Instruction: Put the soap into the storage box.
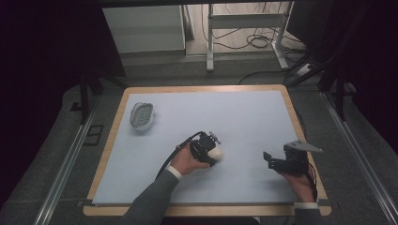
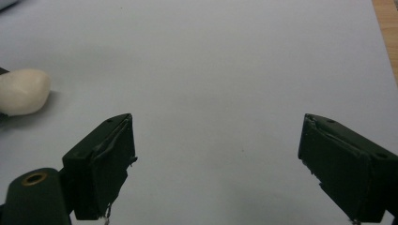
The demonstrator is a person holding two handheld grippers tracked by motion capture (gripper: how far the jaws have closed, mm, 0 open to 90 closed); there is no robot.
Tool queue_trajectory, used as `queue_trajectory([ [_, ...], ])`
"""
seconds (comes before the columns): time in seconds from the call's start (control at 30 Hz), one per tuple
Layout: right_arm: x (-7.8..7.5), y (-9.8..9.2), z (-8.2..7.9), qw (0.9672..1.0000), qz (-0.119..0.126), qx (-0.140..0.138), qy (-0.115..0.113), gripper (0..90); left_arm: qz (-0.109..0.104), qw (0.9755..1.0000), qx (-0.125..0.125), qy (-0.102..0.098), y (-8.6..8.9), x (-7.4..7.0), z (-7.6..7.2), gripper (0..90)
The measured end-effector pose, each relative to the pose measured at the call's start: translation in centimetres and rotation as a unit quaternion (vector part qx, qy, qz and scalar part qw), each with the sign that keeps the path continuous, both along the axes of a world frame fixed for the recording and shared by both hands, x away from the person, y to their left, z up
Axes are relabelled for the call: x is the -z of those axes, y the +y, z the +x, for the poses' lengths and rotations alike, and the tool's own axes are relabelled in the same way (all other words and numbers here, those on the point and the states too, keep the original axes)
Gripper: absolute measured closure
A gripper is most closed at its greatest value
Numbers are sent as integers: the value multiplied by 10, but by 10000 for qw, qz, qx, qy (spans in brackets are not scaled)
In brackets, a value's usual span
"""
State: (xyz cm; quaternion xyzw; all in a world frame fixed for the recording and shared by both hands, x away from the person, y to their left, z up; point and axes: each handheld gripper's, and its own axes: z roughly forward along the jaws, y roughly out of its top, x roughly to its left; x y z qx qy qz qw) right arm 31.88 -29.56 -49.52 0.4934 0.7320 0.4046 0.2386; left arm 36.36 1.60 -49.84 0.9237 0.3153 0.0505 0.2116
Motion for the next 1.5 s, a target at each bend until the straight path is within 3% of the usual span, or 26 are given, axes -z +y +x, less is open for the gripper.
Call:
queue_trajectory([
  [0.2, -1, 0, 0, 10000, -1, 7, -14, 111, -196, 9998, -27, -8, 10, -9, -1, 495],
  [0.47, 1, 1, 0, 10000, -34, -13, 18, 111, -264, 9996, -94, 0, 22, -13, 0, 495],
  [1.5, 3, 1, 1, 9999, -69, 16, 101, 111, -228, 9979, -614, 19, 72, -18, 14, 495],
])
